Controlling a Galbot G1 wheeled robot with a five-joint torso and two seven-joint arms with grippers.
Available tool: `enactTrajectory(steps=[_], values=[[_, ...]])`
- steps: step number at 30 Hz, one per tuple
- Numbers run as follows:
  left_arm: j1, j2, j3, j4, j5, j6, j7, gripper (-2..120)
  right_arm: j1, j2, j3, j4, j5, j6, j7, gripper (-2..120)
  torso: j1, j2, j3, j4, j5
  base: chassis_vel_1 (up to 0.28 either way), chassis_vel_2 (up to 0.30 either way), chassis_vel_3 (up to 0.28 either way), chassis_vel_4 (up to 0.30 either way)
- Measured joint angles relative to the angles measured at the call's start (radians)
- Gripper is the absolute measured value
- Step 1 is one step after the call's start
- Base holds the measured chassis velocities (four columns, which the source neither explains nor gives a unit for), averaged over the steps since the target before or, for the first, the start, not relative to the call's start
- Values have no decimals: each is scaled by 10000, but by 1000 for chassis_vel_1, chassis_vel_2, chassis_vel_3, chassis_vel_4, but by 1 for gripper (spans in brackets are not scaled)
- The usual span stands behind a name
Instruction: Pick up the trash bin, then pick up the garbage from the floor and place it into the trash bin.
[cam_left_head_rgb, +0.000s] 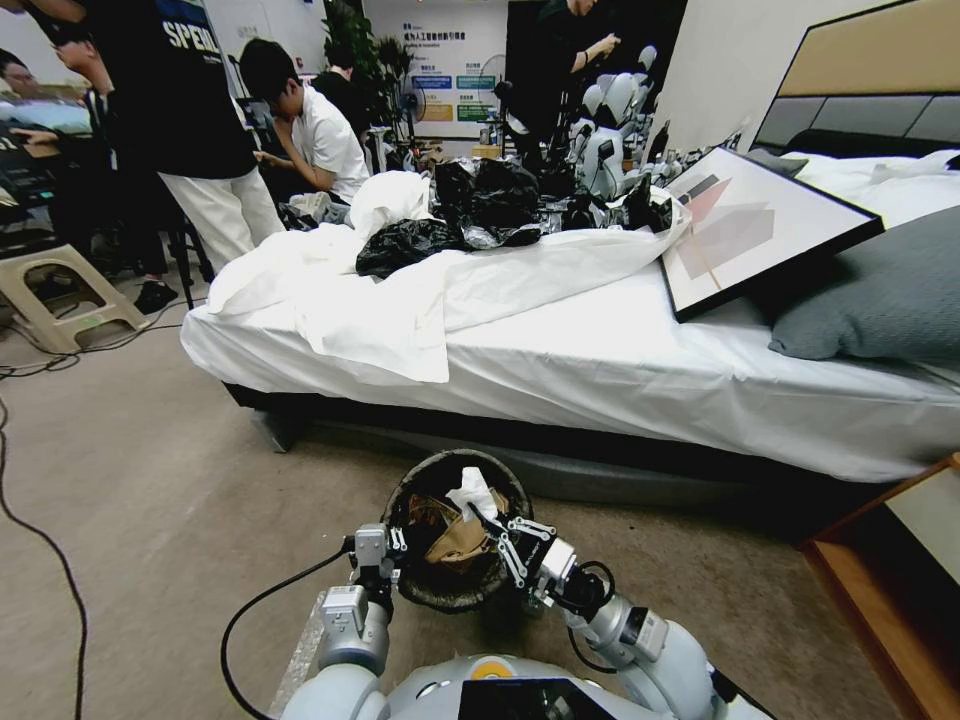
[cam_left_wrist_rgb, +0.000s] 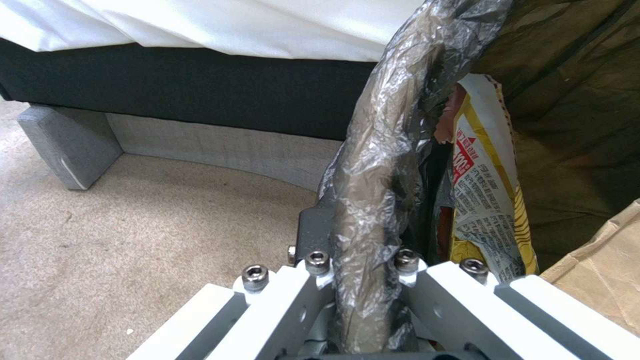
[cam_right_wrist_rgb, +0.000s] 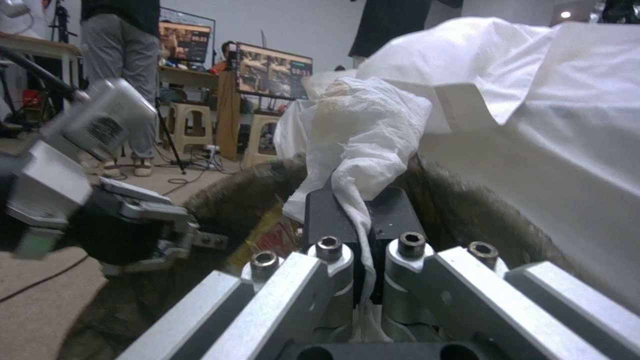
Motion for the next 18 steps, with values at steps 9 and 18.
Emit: enactTrajectory(steps=[9,18], values=[[16,-24,138,-3,84,-16,0,0,306,223,-218,-671,-178,-126,196,15,0,0,0,0,0,0,0,0,0],[32,-13,259,-3,103,-16,0,0,342,295,-300,-756,-258,-172,235,52,0,1,0,-1,0,0,0,0,0]])
